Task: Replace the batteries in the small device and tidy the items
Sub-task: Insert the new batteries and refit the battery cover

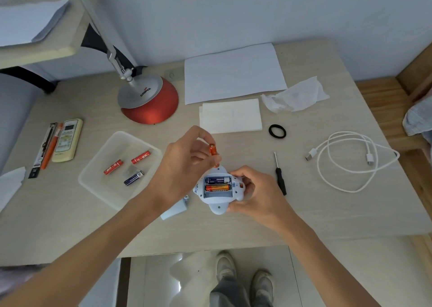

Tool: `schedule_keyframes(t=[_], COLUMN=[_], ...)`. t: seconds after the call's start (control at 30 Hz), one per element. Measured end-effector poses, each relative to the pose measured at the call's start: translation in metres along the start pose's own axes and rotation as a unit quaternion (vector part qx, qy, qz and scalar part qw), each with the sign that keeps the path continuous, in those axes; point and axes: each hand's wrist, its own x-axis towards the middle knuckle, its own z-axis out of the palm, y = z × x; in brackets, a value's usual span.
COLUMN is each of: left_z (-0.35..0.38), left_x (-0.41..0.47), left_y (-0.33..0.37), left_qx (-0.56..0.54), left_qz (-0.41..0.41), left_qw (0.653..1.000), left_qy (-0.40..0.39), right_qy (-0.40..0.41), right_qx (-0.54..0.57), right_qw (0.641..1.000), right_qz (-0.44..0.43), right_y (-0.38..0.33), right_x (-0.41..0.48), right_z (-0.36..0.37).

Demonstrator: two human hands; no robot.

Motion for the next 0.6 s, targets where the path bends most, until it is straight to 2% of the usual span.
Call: schedule_keyframes(t=[0.17,0.43,0.6], left_z=[0.004,0.011,0.016], left_x=[-0.027,-0.041,-0.041], left_y=[-0.005,-0.032,-0.038], left_qx=[-0.036,0.068,0.092], left_qz=[0.003,-0.004,0.009], left_qw=[0.999,0.998,0.996], left_qy=[-0.008,0.000,0.003], right_qy=[-0.005,-0.012,-0.013], right_qx=[0.014,0.027,0.026], right_qw=[1.000,1.000,1.000], right_qz=[-0.003,-0.002,-0.001], right_y=[0.000,-0.001,-0.002], right_x=[0.000,-0.001,-0.001], right_z=[0.000,-0.002,-0.003])
